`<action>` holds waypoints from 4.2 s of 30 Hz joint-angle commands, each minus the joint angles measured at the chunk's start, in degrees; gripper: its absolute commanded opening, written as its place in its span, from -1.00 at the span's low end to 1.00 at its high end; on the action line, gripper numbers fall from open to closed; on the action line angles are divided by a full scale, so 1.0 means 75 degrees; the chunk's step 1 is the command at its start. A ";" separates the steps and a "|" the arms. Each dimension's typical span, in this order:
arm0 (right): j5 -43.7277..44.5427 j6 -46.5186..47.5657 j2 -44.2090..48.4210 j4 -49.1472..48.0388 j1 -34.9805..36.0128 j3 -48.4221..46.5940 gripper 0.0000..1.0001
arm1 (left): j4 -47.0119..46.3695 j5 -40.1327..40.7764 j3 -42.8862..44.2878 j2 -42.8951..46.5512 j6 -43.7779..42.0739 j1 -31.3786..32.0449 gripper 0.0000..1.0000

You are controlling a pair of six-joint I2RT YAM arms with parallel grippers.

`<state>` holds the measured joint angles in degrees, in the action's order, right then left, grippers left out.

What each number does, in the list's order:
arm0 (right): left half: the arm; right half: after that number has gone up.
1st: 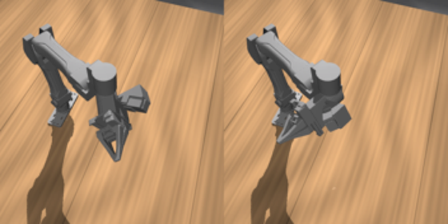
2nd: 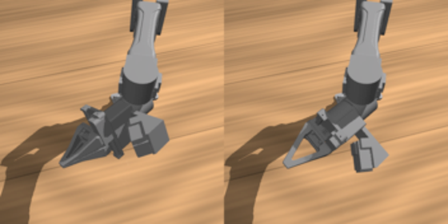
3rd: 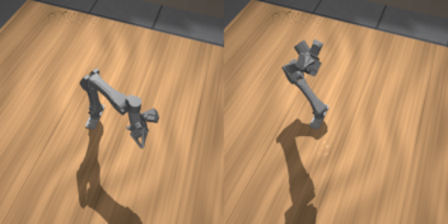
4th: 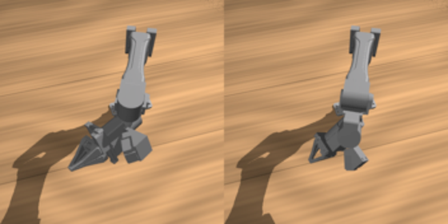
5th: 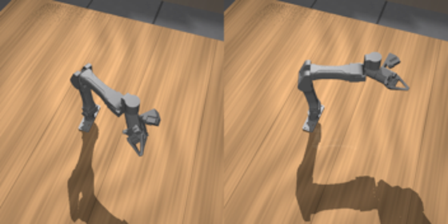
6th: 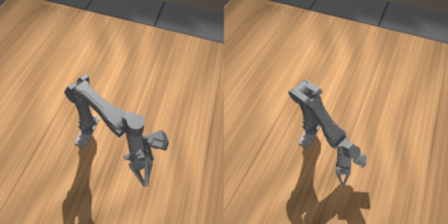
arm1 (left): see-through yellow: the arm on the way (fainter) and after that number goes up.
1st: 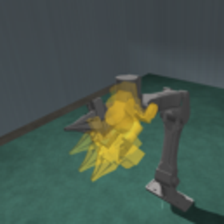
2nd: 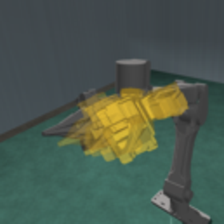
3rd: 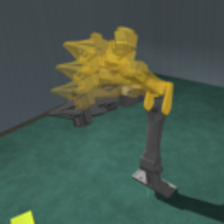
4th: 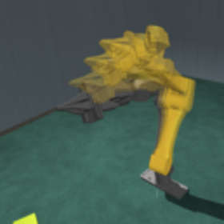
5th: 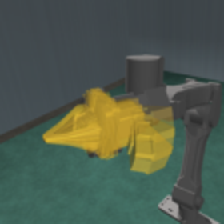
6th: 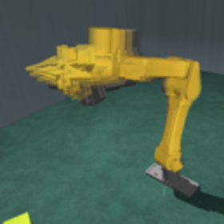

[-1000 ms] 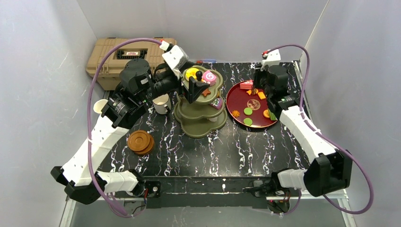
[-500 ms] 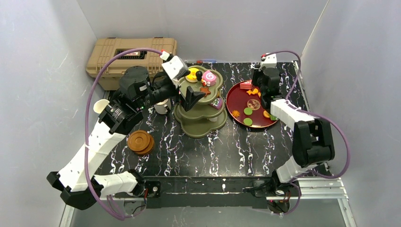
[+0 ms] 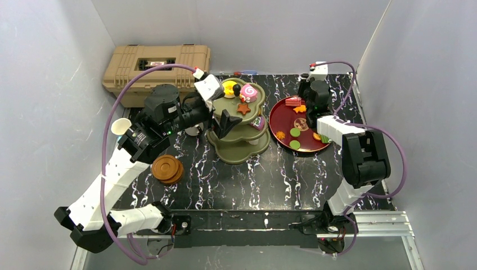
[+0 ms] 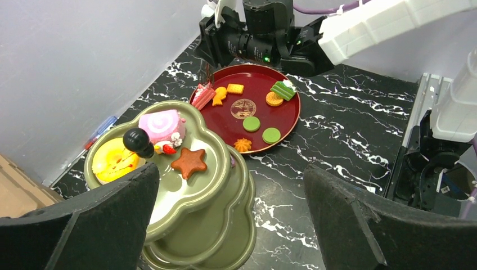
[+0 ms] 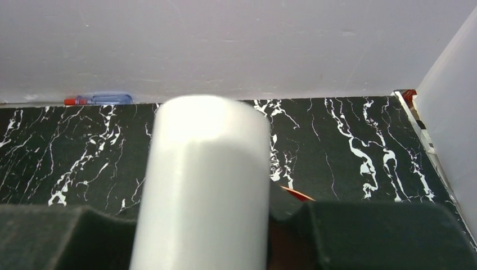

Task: Serve the afternoon tea
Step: Pick up the desert from the tray, then place the desert on the desert table.

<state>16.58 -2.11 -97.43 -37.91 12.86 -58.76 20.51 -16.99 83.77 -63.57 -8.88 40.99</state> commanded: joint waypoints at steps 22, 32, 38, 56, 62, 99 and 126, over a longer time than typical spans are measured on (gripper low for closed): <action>0.0305 0.0042 -0.1059 -0.1361 -0.0015 -0.0696 0.20 | -0.0092 -0.0025 0.0052 0.0351 -0.0093 -0.0056 0.96; -0.0105 0.0012 -0.1384 -0.1499 -0.0044 -0.0854 0.06 | -0.0090 -0.0019 0.0042 0.0367 -0.0059 -0.0082 0.96; -0.0170 0.0072 -0.1282 -0.1514 -0.0051 -0.0777 -0.64 | -0.0159 -0.0011 0.0011 0.0354 -0.0004 -0.0097 0.96; -0.0520 0.0258 0.0596 -0.1535 0.0052 0.0212 -0.97 | -0.0172 0.0035 0.0005 0.0396 -0.0060 -0.0099 0.96; -0.0573 0.0258 0.2250 -0.0917 0.0468 0.1067 -0.97 | -0.0163 0.0087 0.0031 0.0433 -0.0065 -0.0099 0.96; -0.1853 -0.2327 0.7240 0.2729 0.2369 0.1728 -0.97 | -0.0192 0.0156 0.0134 0.0256 -0.0012 -0.0104 0.96; 0.1541 -0.0998 0.6793 -0.1119 0.5473 0.3722 -0.97 | 0.0076 0.0063 0.0495 0.0162 0.0028 -0.0107 0.96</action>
<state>22.83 -10.63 -47.29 -32.29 52.77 -31.79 20.45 -16.05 85.01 -62.59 -8.75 40.56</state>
